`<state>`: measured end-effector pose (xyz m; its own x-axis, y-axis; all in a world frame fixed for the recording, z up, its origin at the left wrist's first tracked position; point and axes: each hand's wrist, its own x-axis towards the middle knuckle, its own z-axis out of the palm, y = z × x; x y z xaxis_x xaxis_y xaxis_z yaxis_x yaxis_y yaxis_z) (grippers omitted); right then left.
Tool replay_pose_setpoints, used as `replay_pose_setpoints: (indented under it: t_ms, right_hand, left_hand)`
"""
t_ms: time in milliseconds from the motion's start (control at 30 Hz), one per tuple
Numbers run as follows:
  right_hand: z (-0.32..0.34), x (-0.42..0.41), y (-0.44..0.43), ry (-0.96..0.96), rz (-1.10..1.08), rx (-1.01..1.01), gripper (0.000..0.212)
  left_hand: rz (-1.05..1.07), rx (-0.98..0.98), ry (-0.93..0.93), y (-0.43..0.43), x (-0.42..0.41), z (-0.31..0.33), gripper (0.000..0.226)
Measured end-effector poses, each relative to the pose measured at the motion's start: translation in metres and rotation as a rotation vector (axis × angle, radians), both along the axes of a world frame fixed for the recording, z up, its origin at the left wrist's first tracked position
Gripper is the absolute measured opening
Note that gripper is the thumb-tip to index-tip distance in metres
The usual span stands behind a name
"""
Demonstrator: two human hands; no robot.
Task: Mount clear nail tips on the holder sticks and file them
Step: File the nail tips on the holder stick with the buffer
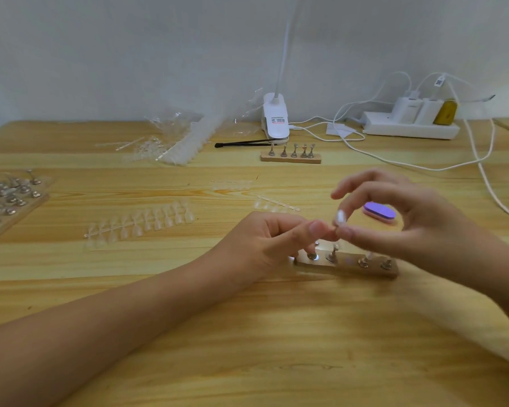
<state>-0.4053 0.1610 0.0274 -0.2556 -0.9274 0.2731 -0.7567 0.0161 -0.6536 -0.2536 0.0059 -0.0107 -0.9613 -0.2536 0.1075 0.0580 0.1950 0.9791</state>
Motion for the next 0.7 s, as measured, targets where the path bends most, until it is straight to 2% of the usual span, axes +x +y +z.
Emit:
replay_pose_setpoints:
  t_ms: [67, 133, 333, 500, 700]
  right_hand:
    - [0.004, -0.012, 0.002, -0.116, -0.041, 0.077, 0.026]
    - [0.006, -0.019, 0.004, -0.135, -0.055, 0.144, 0.032]
    - [0.004, -0.017, 0.006, -0.071, 0.019, 0.384, 0.035]
    - [0.003, -0.013, 0.005, -0.082, -0.014, 0.379, 0.015]
    - [0.000, -0.010, 0.004, -0.048, -0.015, 0.372, 0.013]
  left_hand:
    - [0.007, -0.008, -0.008, 0.001, 0.000, 0.001, 0.060]
    - [0.009, -0.017, -0.015, 0.001, 0.001, 0.002, 0.064]
    - [0.010, 0.066, 0.007, 0.003, 0.003, 0.003, 0.048]
    - [0.011, 0.065, -0.002, 0.001, 0.002, 0.002, 0.048]
    - [0.001, 0.079, 0.007, 0.000, 0.002, 0.001, 0.047]
